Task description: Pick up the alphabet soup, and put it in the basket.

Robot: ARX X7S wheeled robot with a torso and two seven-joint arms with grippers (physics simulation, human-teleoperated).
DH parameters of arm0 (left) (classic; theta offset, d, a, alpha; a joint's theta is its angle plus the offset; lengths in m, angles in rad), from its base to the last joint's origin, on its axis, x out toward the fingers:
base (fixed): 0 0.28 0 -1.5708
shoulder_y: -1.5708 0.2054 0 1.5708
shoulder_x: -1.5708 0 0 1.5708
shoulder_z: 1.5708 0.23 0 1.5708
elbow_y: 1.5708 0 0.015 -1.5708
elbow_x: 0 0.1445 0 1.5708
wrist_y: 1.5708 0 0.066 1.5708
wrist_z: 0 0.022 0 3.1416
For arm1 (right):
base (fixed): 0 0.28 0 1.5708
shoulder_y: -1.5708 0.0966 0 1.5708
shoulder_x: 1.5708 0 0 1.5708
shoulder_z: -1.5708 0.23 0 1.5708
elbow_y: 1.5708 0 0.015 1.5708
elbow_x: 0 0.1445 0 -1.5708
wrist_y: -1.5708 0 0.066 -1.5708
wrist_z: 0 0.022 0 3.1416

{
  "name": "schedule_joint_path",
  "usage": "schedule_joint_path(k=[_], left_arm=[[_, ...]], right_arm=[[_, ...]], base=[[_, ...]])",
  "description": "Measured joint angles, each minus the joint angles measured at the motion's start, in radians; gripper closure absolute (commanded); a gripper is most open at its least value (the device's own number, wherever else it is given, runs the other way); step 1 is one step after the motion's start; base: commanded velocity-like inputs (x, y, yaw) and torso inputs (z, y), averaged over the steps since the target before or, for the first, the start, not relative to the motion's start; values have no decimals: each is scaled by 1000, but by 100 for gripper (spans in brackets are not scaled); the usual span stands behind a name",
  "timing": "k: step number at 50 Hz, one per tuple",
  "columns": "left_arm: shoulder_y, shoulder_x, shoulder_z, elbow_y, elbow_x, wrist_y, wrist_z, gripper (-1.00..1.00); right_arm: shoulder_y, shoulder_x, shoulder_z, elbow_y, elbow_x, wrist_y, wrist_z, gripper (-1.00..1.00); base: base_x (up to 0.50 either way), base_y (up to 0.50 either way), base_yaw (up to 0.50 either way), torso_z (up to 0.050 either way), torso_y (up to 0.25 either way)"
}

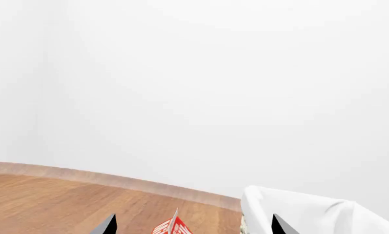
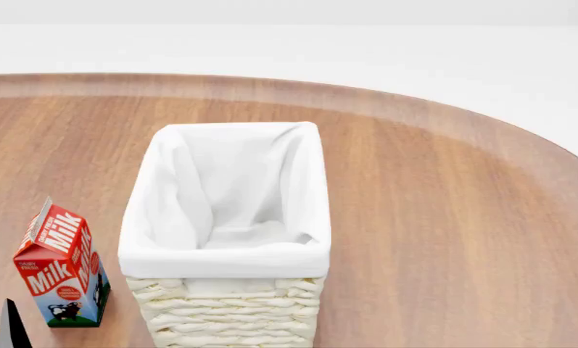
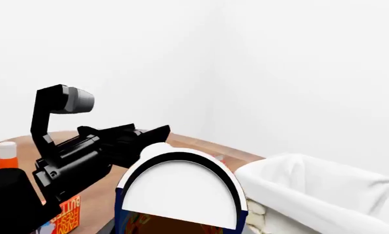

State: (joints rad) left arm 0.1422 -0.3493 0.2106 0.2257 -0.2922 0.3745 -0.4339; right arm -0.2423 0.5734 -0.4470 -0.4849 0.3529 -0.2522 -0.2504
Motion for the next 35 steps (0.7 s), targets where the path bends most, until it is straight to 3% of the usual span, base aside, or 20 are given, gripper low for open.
schedule_joint_path(k=[18,35], left_arm=[[-2,-2,3,-3,-2,3,-1,-100],[-11,-2,9,-15,-4,6,0,-100]], right_arm=[[-1,-22,82,-54,27,-7,110,100],[75,-6,140,-200,24,210,273,100]], base=[[0,0,0,0,1],[0,0,0,0,0]])
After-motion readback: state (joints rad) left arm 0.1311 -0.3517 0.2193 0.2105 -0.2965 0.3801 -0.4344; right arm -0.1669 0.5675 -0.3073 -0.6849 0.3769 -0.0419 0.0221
